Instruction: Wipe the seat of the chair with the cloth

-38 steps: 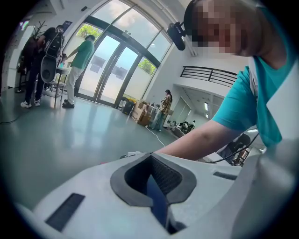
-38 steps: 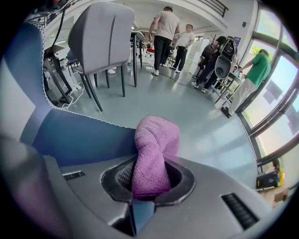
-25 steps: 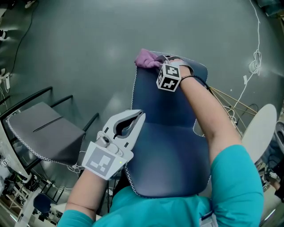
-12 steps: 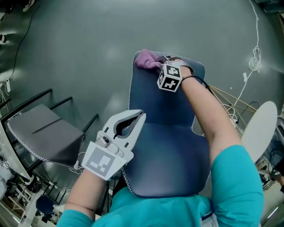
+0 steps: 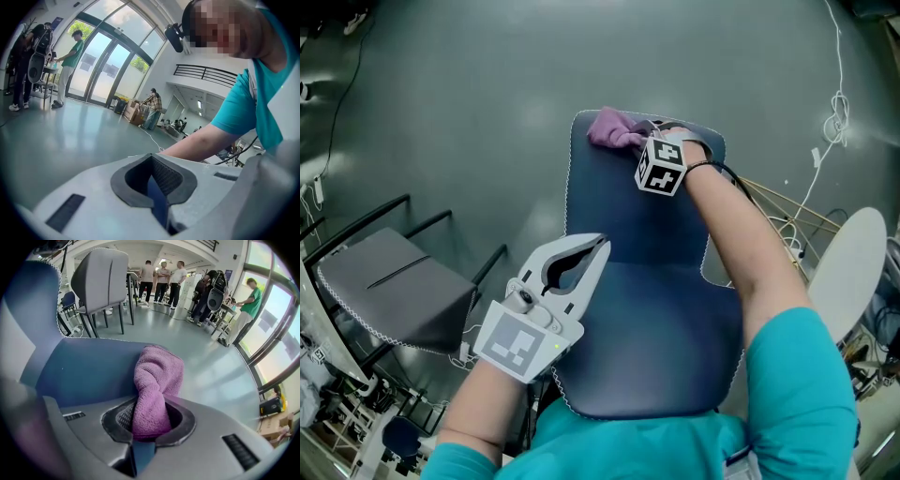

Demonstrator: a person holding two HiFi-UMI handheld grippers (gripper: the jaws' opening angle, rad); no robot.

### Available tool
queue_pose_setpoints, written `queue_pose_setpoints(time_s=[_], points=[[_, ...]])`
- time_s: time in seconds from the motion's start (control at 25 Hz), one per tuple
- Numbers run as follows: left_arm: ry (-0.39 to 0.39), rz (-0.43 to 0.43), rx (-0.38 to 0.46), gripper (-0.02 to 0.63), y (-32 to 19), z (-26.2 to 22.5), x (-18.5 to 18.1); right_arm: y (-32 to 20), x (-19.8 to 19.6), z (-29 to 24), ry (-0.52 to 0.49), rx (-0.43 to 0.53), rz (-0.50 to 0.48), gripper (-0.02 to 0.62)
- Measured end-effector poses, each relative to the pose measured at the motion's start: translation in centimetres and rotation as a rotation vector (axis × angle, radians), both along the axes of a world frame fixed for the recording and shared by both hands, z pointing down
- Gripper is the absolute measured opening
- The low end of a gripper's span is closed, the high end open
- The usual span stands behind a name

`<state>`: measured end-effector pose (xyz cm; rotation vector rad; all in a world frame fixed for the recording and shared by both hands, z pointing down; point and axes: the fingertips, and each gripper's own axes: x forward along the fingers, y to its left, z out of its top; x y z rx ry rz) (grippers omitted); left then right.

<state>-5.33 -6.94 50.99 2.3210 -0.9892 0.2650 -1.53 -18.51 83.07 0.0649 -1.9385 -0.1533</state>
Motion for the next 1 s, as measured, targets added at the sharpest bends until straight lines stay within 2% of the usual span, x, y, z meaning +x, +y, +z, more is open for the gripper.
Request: queue_pose_setpoints(time_s=[0.64,1.0], points=[[0.012,0.046,0.004,-0.012,-0.2,-0.6,3.5,0.0,4.5,0.0,0.013,-0.008,0.05,0.057],[-0.006,0.082,-0.009,-0.011,-0.4,-0.3,5.4,-0.1,7.2,0.1,0.018,-0.012,0.075,0.057]])
